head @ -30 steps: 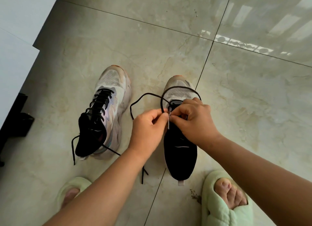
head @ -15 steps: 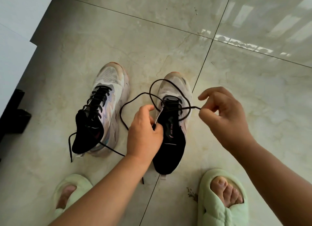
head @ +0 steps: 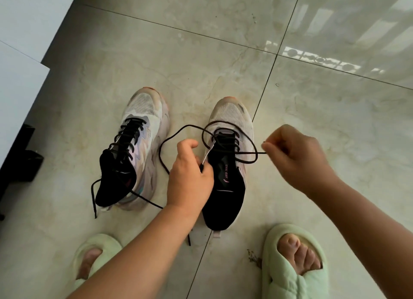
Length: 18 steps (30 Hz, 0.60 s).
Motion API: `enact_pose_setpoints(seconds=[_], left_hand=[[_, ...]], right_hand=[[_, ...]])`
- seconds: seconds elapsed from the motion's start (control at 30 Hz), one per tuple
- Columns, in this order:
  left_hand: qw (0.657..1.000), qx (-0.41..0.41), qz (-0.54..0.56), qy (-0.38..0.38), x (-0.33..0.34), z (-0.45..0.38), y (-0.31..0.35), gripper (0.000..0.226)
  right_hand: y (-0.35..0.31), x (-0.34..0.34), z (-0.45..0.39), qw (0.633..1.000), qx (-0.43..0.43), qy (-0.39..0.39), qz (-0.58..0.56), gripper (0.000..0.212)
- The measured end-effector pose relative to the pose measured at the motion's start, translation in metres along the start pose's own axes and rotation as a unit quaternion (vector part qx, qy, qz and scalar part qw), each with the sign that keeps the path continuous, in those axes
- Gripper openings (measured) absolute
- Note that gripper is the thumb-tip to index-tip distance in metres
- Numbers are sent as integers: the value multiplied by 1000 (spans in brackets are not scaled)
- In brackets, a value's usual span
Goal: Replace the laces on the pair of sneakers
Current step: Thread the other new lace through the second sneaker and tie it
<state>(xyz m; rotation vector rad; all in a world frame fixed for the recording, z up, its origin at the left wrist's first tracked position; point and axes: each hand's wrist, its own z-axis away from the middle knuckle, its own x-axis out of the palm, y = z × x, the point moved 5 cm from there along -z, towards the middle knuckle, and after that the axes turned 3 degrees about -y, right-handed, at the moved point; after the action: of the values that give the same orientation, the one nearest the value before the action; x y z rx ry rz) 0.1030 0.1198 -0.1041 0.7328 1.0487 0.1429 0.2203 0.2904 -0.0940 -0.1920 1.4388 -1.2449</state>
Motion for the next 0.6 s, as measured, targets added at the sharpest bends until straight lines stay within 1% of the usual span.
enact_pose_setpoints(seconds=[0.07, 0.13, 0.17, 0.2, 0.27, 0.33, 0.4, 0.47, 0.6], left_hand=[[1000, -8, -14, 4, -1, 1, 2, 40], [999, 10, -29, 21, -3, 3, 7, 43], [998, 44, -28, 35, -6, 4, 12, 42], [994, 95, -28, 51, -8, 6, 19, 36], [979, 189, -45, 69, -12, 13, 31, 18], [970, 230, -61, 41, -8, 18, 37, 26], [971, 227, -80, 11, -3, 21, 40, 29], [976, 199, -93, 0, 0, 21, 40, 31], [984, 152, -85, -27, 3, 20, 38, 45]], right_hand=[[13, -11, 3, 996, -3, 27, 85, 8], [16, -15, 6, 994, -22, 37, 97, 8], [12, -13, 8, 994, -50, 39, 87, 8], [6, -11, 11, 994, -78, 39, 68, 8], [-9, -6, 13, 992, -122, 31, 22, 3], [-22, -1, 15, 987, -162, 18, 4, 5], [-30, 3, 18, 980, -197, 1, 0, 7], [-33, 5, 22, 976, -215, -13, 9, 9], [-29, 9, 25, 976, -215, -17, 24, 13]])
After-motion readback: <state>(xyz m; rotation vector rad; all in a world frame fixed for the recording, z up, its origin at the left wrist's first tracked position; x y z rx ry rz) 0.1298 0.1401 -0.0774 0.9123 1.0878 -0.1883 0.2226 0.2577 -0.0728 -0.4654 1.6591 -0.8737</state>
